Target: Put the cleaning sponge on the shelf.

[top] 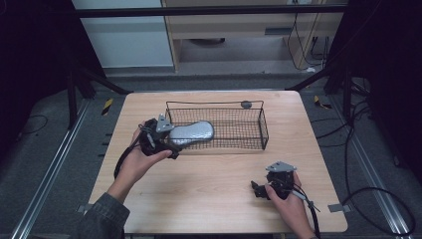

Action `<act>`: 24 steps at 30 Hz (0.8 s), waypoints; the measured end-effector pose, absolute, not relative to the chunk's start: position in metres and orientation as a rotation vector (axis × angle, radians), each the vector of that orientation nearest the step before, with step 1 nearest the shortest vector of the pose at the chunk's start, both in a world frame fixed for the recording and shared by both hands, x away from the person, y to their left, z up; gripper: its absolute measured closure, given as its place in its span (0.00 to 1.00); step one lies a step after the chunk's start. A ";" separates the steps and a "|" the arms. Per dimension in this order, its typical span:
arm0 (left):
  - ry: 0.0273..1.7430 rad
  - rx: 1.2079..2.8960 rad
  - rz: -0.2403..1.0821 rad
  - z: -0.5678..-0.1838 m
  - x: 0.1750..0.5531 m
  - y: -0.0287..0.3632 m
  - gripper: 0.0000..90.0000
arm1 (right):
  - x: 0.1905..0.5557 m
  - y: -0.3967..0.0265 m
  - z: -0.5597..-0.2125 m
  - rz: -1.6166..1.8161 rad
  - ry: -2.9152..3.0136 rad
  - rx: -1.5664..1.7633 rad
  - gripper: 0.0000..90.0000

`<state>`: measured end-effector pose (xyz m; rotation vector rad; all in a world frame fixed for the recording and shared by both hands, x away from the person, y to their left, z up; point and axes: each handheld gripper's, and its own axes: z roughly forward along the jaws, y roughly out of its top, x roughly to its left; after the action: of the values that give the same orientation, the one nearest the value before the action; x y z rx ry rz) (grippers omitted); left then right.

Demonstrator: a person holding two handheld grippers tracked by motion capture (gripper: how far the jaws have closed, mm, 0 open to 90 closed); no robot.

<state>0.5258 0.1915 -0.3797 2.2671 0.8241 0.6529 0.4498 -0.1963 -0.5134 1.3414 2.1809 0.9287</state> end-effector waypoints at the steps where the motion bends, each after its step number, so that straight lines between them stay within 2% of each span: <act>1: 0.832 2.269 0.648 -0.381 0.525 0.195 0.05 | 0.450 -0.196 -0.513 0.929 2.181 1.341 0.00; 10: 0.915 2.247 0.643 -0.397 0.517 0.220 0.06 | 0.450 -0.196 -0.513 0.928 2.181 1.342 0.00; 24: 1.052 2.201 0.560 -0.435 0.517 0.248 0.05 | 0.450 -0.196 -0.513 0.929 2.180 1.342 0.00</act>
<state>0.5171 0.2480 -0.4349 2.2008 1.0520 0.5599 0.4497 -0.1963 -0.5135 1.3418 2.1804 0.9289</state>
